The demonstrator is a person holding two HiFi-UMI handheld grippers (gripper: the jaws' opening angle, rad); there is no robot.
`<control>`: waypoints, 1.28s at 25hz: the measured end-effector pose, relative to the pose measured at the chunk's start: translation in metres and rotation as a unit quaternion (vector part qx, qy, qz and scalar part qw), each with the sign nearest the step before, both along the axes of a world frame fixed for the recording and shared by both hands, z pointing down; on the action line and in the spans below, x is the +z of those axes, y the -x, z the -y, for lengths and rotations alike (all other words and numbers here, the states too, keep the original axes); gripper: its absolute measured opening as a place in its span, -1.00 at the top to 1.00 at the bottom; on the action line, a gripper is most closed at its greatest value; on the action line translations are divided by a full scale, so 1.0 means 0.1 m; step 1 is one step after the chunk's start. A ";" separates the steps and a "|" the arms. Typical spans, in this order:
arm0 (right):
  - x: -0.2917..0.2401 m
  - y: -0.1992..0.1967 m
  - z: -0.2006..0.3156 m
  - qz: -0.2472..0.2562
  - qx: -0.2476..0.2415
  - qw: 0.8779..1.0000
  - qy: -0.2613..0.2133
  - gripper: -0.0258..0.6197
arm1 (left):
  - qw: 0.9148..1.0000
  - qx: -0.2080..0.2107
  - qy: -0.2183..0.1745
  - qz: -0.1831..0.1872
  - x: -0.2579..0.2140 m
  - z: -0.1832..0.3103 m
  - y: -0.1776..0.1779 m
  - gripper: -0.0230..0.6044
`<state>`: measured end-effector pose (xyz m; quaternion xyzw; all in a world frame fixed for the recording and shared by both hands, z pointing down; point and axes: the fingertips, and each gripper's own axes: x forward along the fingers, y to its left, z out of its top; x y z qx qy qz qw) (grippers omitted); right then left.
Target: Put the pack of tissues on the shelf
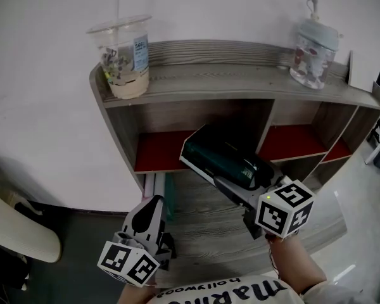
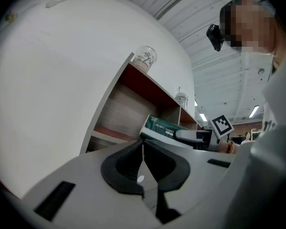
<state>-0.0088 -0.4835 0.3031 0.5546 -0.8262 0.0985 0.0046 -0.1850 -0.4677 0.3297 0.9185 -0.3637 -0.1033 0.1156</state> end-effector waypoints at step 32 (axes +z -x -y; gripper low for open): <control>-0.01 0.29 0.45 -0.085 0.016 0.996 0.016 -0.53 | 1.000 -0.027 0.011 -0.007 0.10 0.12 0.40 0.85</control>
